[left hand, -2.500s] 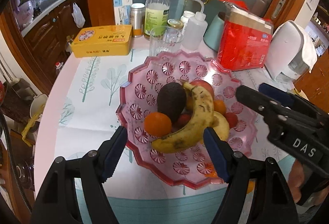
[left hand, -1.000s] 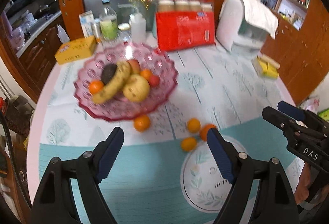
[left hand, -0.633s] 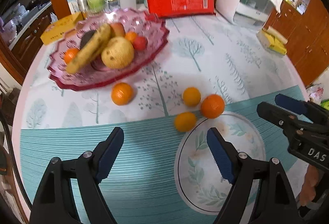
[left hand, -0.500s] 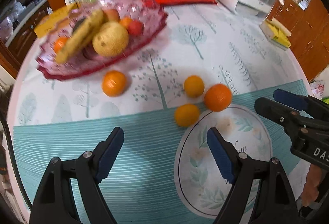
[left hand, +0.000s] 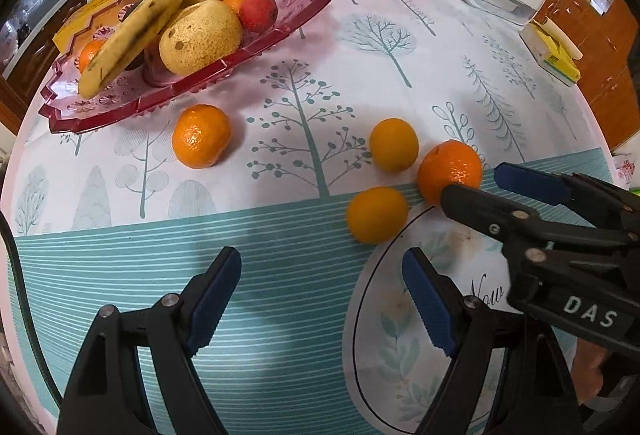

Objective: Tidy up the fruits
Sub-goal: 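Grasp a small orange with the left tool while the right tool grasps a larger orange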

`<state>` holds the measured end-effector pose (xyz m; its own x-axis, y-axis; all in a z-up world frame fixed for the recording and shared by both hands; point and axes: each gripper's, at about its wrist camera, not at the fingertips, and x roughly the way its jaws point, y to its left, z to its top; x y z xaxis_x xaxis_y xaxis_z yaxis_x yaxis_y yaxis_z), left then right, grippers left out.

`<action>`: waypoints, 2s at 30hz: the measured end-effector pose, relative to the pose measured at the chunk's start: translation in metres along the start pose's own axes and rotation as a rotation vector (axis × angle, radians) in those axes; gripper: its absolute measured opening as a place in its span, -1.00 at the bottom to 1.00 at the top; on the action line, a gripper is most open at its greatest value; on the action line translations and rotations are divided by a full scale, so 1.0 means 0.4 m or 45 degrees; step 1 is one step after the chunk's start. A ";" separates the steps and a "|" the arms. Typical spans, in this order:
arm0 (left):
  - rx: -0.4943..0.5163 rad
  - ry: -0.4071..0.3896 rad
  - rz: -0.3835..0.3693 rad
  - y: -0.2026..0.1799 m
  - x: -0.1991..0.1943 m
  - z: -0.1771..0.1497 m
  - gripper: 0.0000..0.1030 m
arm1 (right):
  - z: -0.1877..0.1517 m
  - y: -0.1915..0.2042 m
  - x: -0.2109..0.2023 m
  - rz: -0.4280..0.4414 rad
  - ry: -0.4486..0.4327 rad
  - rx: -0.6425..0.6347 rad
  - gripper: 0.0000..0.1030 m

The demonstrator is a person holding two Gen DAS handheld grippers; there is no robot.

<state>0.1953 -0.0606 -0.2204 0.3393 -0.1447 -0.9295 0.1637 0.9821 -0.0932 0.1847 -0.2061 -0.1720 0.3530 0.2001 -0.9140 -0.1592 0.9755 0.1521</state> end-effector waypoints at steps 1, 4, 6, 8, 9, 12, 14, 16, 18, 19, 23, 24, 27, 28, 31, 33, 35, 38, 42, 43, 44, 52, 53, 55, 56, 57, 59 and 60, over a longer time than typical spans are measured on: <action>-0.001 0.001 0.001 0.001 0.002 0.001 0.59 | 0.001 -0.001 0.008 0.006 0.009 0.002 0.21; -0.005 0.003 0.001 0.002 0.009 0.005 0.59 | 0.002 -0.004 0.027 0.019 0.030 0.009 0.20; -0.008 0.005 0.000 0.005 0.010 0.005 0.59 | 0.000 -0.007 0.037 0.025 0.041 0.015 0.20; -0.011 0.009 0.000 0.006 0.014 0.006 0.59 | 0.000 -0.007 0.042 0.024 0.039 0.013 0.19; -0.013 0.012 -0.002 0.005 0.017 0.007 0.59 | -0.001 -0.006 0.043 0.024 0.038 0.010 0.08; -0.012 0.016 -0.007 0.001 0.025 0.012 0.59 | -0.004 -0.006 0.045 0.083 0.042 0.016 -0.16; -0.005 0.019 -0.008 -0.003 0.029 0.015 0.59 | -0.007 -0.005 0.042 0.062 0.033 0.012 -0.16; -0.001 0.022 -0.011 -0.009 0.034 0.018 0.59 | -0.011 -0.015 0.033 0.052 0.030 0.030 -0.17; 0.005 0.027 -0.015 -0.015 0.038 0.020 0.59 | -0.013 -0.031 0.022 0.049 0.023 0.057 -0.18; 0.007 0.030 -0.017 -0.019 0.041 0.022 0.59 | -0.014 -0.041 0.016 0.047 0.018 0.073 -0.18; 0.010 0.033 -0.025 -0.031 0.053 0.033 0.59 | -0.021 -0.080 -0.004 0.038 0.005 0.133 -0.22; 0.009 0.033 -0.027 -0.034 0.055 0.037 0.59 | -0.023 -0.086 -0.006 0.039 0.004 0.140 -0.22; 0.009 0.025 -0.033 -0.049 0.061 0.048 0.59 | -0.029 -0.097 -0.008 0.053 0.002 0.153 -0.23; 0.008 0.021 -0.038 -0.052 0.060 0.049 0.59 | -0.030 -0.098 -0.010 0.054 0.002 0.152 -0.23; 0.004 0.010 -0.052 -0.062 0.063 0.059 0.48 | -0.032 -0.096 -0.011 0.051 0.002 0.146 -0.23; 0.001 0.013 -0.066 -0.061 0.064 0.062 0.27 | -0.033 -0.098 -0.011 0.056 0.002 0.150 -0.23; -0.006 0.029 -0.085 -0.062 0.071 0.064 0.08 | -0.033 -0.102 -0.011 0.066 0.005 0.159 -0.23; -0.012 0.027 -0.101 -0.061 0.075 0.065 -0.13 | -0.033 -0.104 -0.012 0.074 0.009 0.161 -0.23; -0.015 0.035 -0.139 -0.066 0.078 0.066 -0.33 | -0.033 -0.105 -0.011 0.073 0.009 0.156 -0.23; -0.017 0.037 -0.141 -0.067 0.080 0.067 -0.33 | -0.033 -0.105 -0.011 0.072 0.008 0.155 -0.23; -0.018 0.036 -0.142 -0.067 0.080 0.067 -0.33 | -0.033 -0.104 -0.011 0.070 0.009 0.154 -0.23; -0.042 0.025 -0.140 -0.049 0.055 0.062 -0.34 | -0.025 -0.096 -0.009 0.048 -0.009 0.133 -0.22; -0.045 0.021 -0.139 -0.047 0.053 0.061 -0.34 | -0.022 -0.095 -0.009 0.043 -0.013 0.131 -0.21; -0.055 0.018 -0.138 -0.039 0.047 0.060 -0.34 | -0.015 -0.091 -0.006 0.028 -0.026 0.121 -0.20; -0.061 0.017 -0.138 -0.036 0.045 0.060 -0.34 | -0.010 -0.087 -0.004 0.019 -0.037 0.116 -0.20; -0.065 0.016 -0.139 -0.032 0.041 0.056 -0.34 | -0.004 -0.083 -0.003 0.005 -0.047 0.107 -0.19; -0.071 0.014 -0.138 -0.026 0.035 0.054 -0.34 | 0.006 -0.075 0.001 -0.030 -0.059 0.080 -0.19; -0.075 0.012 -0.137 -0.024 0.031 0.052 -0.34 | 0.011 -0.073 0.005 -0.047 -0.057 0.069 -0.17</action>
<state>0.2171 -0.0745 -0.2238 0.3141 -0.2490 -0.9161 0.1439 0.9663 -0.2133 0.1941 -0.2335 -0.1768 0.3990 0.1666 -0.9017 -0.0955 0.9856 0.1398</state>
